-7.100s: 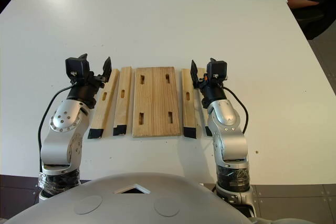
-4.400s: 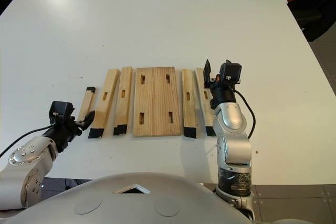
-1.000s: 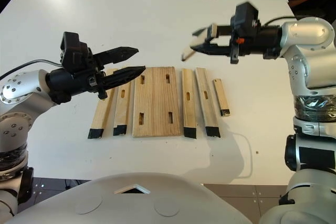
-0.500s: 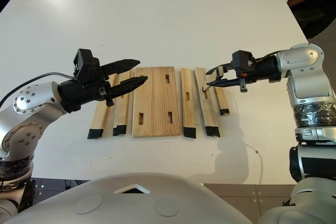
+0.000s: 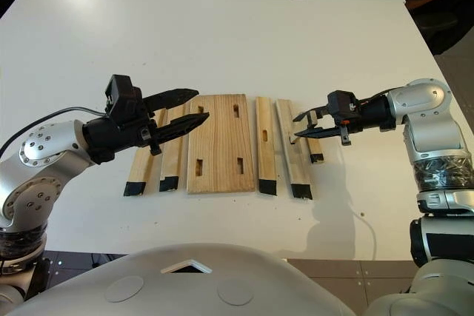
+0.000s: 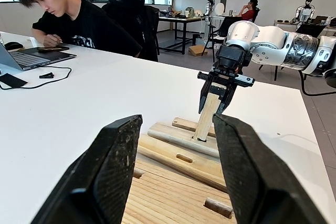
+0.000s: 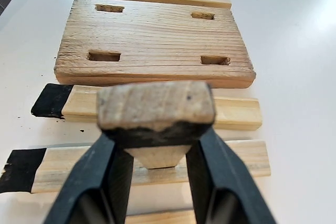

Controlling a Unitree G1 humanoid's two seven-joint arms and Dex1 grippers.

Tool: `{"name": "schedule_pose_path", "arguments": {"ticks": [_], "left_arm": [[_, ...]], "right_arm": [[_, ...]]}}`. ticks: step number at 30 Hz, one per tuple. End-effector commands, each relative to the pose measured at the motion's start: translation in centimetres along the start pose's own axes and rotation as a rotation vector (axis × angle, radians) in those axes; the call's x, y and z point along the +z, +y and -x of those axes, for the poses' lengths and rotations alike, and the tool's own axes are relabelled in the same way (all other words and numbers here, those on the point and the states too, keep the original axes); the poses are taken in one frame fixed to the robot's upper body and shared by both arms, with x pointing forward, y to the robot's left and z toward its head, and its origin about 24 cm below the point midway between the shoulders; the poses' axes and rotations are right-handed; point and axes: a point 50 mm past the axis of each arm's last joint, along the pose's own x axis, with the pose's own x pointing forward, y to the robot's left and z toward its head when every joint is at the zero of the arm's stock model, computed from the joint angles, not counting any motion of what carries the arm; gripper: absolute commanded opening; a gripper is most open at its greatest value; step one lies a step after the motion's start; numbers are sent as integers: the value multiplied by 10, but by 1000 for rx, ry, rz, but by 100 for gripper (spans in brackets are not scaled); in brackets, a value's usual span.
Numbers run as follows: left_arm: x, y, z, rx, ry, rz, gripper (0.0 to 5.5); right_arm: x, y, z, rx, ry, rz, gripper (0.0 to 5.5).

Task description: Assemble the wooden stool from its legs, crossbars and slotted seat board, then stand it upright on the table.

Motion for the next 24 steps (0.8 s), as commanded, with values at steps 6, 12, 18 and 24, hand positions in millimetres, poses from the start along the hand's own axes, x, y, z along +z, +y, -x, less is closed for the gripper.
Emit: {"name": "schedule_pose_path", "arguments": {"ticks": [6, 12, 18, 24], "left_arm": [[-3, -2, -5, -21, 37, -15, 249], [-6, -5, -5, -37, 52, -8, 249], [-6, -6, -4, -52, 65, -8, 249], [-7, -6, -4, -62, 79, -15, 249]], "right_arm": [[-29, 5, -31, 181, 123, -118, 130], [-49, 16, -38, 231, 148, -216, 130], [-64, 14, -41, 184, 119, -313, 129], [-64, 18, -45, 184, 87, -307, 129]]}}
